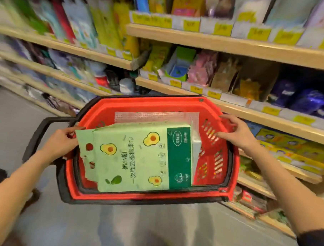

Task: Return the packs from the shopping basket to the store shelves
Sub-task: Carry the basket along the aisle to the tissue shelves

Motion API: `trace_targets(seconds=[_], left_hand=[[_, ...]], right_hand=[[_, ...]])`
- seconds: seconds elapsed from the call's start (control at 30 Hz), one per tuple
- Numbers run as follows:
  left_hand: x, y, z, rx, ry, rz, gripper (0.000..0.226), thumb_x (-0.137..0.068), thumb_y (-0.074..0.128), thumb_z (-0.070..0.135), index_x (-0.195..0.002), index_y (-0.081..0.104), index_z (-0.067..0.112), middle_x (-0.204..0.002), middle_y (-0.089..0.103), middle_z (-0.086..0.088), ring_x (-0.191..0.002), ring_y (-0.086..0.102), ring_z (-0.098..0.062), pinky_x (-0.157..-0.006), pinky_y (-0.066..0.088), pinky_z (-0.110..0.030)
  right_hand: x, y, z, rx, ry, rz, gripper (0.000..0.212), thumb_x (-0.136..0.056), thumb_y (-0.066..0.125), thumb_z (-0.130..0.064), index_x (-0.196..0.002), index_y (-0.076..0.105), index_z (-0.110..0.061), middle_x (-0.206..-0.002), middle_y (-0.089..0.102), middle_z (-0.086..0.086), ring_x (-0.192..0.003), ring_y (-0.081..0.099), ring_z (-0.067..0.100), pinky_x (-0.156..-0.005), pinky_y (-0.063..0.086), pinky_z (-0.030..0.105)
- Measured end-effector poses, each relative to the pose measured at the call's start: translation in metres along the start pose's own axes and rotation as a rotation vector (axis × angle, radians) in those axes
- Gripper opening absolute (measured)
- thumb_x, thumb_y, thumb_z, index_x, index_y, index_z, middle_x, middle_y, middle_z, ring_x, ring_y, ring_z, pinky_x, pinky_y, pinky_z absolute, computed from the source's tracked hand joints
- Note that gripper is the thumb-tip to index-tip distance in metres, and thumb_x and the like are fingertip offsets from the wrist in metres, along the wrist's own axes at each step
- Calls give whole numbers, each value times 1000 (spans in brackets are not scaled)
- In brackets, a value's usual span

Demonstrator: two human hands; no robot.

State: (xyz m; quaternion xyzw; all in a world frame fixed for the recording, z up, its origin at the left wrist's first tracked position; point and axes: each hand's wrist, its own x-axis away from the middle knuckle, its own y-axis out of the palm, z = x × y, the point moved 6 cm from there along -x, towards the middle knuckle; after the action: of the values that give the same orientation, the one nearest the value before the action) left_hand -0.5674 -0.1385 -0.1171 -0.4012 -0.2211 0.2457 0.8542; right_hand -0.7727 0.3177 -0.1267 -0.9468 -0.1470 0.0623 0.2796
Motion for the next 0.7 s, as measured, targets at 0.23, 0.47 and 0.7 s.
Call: trace_targets(seconds=[0.23,0.47,0.7], left_hand=[[13,-95,-64,27,-52,147,28,-83,62,32,-103,68,12,-71,63,-9,-65,58,-28,-62,45,-38],[17,-173,-141,40,-149,226,38,-86,57,35,-119,61,16,-105,68,-16,-93,62,-33,-87,50,-45],[0,-228,-195,51,-283,303,39,-88,55,30,-123,58,14,-107,64,-18,-83,59,-29,-67,46,-34]], right_hand=[[-26,62,-96,-146,-33,-129,56,-67,76,-1,-118,59,-17,-116,62,11,-86,59,14,-75,50,20],[-45,151,-179,-206,-30,-236,54,-72,72,0,-120,59,-22,-95,63,3,-70,57,5,-46,45,6],[-93,238,-243,-243,-37,-312,51,-72,70,3,-115,62,-24,-76,61,-2,-65,59,9,-43,45,9]])
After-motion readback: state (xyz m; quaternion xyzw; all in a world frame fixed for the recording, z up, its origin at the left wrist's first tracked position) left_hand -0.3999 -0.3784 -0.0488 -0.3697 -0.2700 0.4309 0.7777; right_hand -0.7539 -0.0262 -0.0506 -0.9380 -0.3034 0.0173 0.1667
